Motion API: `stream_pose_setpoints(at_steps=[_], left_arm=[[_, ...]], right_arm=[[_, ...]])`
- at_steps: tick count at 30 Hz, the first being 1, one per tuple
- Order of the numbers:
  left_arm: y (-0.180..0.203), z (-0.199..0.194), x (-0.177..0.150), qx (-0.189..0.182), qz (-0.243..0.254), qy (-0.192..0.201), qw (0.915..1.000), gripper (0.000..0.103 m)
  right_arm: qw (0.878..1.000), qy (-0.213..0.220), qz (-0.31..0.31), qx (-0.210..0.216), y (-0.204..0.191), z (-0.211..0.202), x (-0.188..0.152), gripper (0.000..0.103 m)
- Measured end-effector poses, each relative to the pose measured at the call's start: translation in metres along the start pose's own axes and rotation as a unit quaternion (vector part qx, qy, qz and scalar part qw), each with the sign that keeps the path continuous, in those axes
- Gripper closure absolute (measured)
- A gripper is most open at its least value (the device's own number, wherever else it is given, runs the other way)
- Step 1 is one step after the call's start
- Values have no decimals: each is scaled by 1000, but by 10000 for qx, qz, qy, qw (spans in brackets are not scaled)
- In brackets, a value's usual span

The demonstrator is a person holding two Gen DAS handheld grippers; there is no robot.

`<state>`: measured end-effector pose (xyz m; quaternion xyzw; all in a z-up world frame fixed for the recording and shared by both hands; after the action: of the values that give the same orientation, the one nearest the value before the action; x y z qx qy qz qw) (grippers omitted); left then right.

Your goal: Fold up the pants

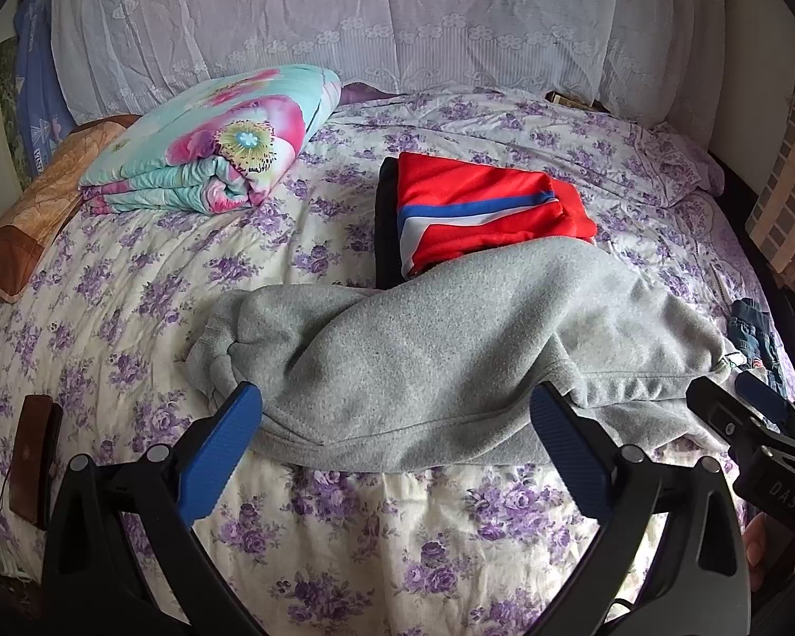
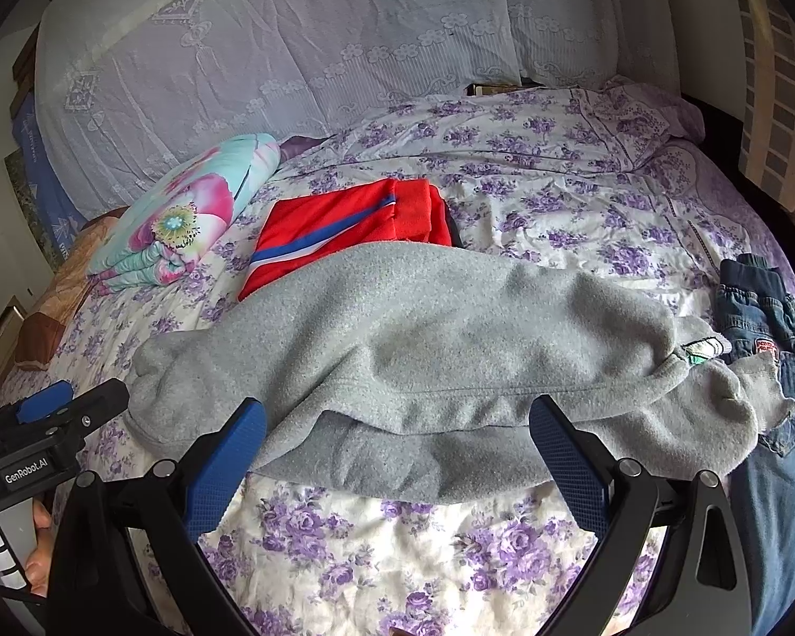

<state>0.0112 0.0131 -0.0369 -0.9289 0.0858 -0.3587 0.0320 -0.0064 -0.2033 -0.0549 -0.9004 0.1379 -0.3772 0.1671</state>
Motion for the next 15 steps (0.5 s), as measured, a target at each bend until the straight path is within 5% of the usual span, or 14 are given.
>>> stream_pose_setpoints(at_steps=[9,15], left_arm=[[0,8,-2,-71,-68,-163,9998,5],[-38,59,-35,-392,-1025,-1040,9885,5]], right_arm=[[10000,-78,-12,-46,4,5,0,3],[9966,-230,-168,-775,40,39,-11,3]])
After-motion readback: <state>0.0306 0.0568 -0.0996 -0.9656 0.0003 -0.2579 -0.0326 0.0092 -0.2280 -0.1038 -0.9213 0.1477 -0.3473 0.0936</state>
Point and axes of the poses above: each gripper's, at about its wrist camera, not at the fingertips, and z roughly the way its jaws point, y to its right, x to its top, the point moved 3 cm from there along z, roughly the way its jaws point, and after that the axes turned 15 degrees about z, right-handed, at the moved point
